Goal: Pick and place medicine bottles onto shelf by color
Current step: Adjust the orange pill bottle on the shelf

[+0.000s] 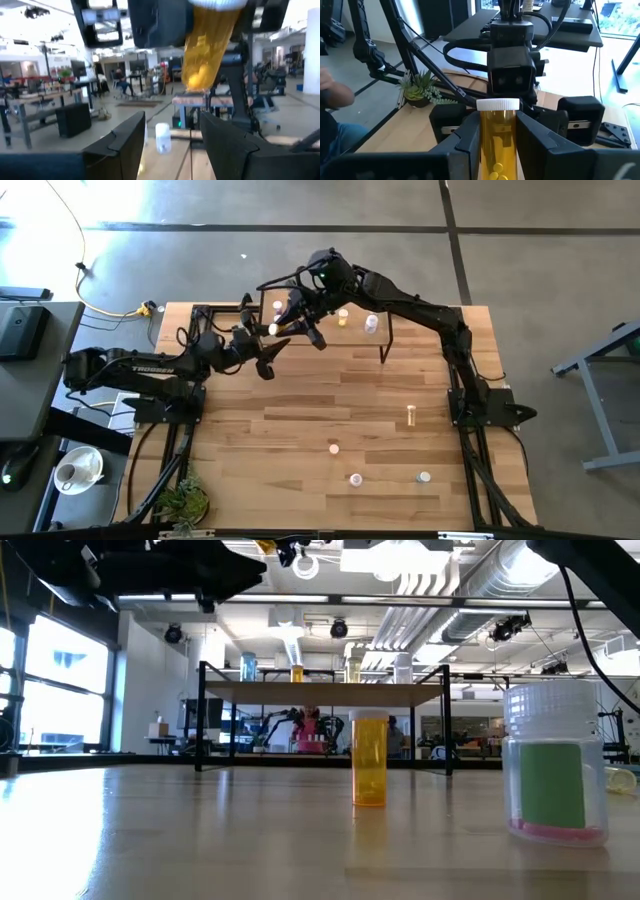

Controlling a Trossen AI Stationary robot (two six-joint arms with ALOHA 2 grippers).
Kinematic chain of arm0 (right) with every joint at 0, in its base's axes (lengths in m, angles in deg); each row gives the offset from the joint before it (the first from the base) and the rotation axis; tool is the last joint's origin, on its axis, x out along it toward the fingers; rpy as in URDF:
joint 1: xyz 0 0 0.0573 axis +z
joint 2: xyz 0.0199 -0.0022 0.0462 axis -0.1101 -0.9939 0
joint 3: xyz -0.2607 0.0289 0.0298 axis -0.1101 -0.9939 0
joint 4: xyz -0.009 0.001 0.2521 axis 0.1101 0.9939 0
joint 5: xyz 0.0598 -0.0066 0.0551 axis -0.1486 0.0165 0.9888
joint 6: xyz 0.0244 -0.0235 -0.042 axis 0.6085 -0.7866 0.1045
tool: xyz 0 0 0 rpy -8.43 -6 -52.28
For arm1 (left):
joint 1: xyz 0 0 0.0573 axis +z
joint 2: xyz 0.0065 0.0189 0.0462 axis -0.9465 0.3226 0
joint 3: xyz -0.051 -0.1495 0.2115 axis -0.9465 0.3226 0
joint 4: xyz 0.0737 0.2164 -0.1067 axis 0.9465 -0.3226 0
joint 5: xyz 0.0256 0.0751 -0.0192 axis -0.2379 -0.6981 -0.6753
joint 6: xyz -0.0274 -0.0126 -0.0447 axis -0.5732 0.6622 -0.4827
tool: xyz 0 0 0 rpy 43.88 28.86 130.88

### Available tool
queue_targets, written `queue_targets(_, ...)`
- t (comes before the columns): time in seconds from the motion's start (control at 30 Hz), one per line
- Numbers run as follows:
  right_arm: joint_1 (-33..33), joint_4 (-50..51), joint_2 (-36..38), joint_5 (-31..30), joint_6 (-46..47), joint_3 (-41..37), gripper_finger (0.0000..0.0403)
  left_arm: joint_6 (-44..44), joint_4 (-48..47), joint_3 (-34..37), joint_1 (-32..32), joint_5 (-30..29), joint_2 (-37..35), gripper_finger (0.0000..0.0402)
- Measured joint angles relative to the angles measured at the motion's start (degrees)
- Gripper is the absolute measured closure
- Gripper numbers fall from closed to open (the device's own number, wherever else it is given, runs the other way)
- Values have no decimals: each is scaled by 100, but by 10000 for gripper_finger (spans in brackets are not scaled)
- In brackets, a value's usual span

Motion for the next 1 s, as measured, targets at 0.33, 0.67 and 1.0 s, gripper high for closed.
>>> queue_targets(0.33,0,-318,-2,4,-4,0,315,-146,596,-89,-2,205,63,218)
queue_targets(0.67,75,-489,-9,-39,-42,0,315,-136,803,-236,-2,210,64,218)
queue_targets(1.0,94,-494,-9,-84,-71,0,315,6,785,-238,-5,234,63,274)
